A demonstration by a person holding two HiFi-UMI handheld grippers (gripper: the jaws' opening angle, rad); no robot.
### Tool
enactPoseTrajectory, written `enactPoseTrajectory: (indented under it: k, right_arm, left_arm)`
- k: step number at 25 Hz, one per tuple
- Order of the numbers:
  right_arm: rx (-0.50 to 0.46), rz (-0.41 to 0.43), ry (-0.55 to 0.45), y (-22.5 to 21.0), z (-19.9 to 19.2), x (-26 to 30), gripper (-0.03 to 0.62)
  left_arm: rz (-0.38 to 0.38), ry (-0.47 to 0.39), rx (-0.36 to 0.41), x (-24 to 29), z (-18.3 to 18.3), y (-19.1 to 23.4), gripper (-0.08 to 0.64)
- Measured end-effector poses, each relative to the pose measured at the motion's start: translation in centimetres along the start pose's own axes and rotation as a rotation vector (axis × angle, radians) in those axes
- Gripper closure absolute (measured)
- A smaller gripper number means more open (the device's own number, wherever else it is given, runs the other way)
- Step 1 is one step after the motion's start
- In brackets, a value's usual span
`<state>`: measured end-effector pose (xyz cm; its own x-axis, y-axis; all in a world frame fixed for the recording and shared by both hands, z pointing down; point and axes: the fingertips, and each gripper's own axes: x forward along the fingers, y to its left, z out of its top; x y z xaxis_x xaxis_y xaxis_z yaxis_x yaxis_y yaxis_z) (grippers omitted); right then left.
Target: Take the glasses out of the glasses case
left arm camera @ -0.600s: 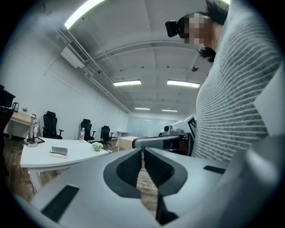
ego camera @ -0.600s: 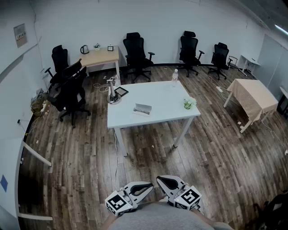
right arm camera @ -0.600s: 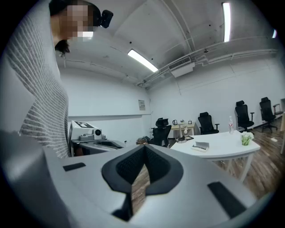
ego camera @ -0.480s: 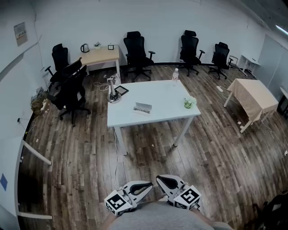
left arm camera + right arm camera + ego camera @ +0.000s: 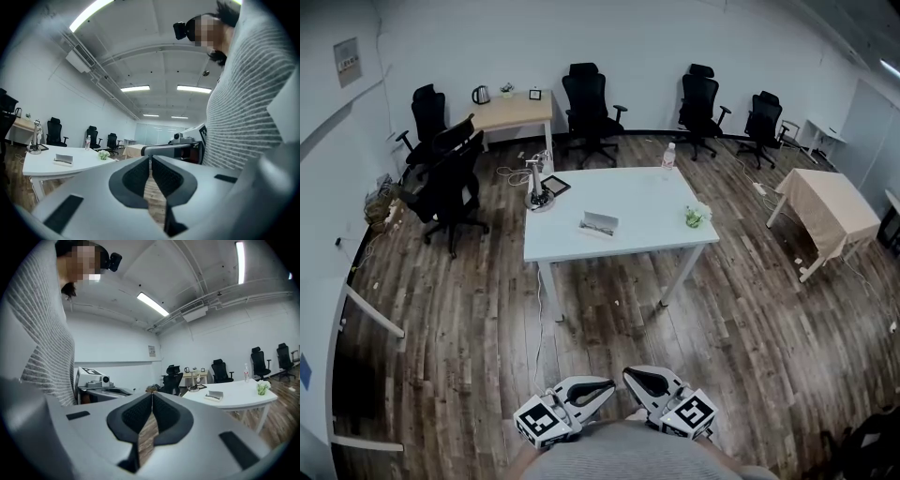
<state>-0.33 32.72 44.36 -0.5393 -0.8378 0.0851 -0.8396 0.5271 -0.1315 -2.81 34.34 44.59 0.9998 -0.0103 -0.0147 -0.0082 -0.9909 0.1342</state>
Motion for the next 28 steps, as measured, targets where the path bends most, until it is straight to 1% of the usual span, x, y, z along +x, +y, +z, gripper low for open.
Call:
enactPoseTrajectory:
  k: [2, 6, 9, 13, 15, 18, 20, 21, 24, 26, 28]
  right_arm:
    - [0.009, 0.025, 0.006, 0.4, 0.0, 0.2, 0.577]
    - [-0.006, 0.058, 0.062, 1.2, -1.0, 1.1, 0.575]
    - [-0.012, 0.081, 0.07, 1.8, -1.2, 1.8, 0.575]
    - [-0.023, 0.096, 0.058, 2.5, -1.3, 3.0, 0.575]
    - [-0.03, 0.105, 0.056, 3.0, -1.3, 3.5, 0.575]
    - [-0.03, 0.117, 0.092, 3.3, -2.0, 4.1, 0.567]
    - [-0.022, 0.127, 0.117, 3.2, -2.5, 4.6, 0.514]
    - [-0.021, 0.132, 0.123, 3.0, -2.6, 4.9, 0.506]
    - [-0.023, 0.145, 0.124, 2.1, -2.6, 6.2, 0.503]
    - [-0.02, 0.153, 0.11, 1.3, -2.2, 7.4, 0.503]
    - [-0.004, 0.155, 0.093, 0.1, -1.7, 8.9, 0.503]
  left_arm:
    - [0.0, 0.014, -0.008, 0.0, -0.2, -0.1, 0.548]
    - [-0.007, 0.021, -0.005, -0.3, -0.1, 0.0, 0.548]
    - [-0.006, 0.021, -0.002, -0.8, -0.2, 0.2, 0.548]
    - [0.026, 0.027, 0.002, -2.1, -0.7, 0.9, 0.548]
    - [0.046, 0.015, 0.0, -3.0, -0.6, 1.3, 0.548]
    - [0.06, 0.012, -0.027, -3.8, -1.2, 1.5, 0.548]
    - [0.06, 0.014, -0.036, -3.9, -1.5, 1.7, 0.548]
    - [0.059, 0.015, -0.037, -3.8, -1.6, 1.9, 0.548]
    - [0.063, 0.026, -0.029, -3.7, -1.7, 3.2, 0.548]
    - [0.078, 0.028, -0.006, -3.7, -1.4, 4.7, 0.548]
    - [0.101, 0.033, -0.007, -3.8, -1.1, 6.5, 0.548]
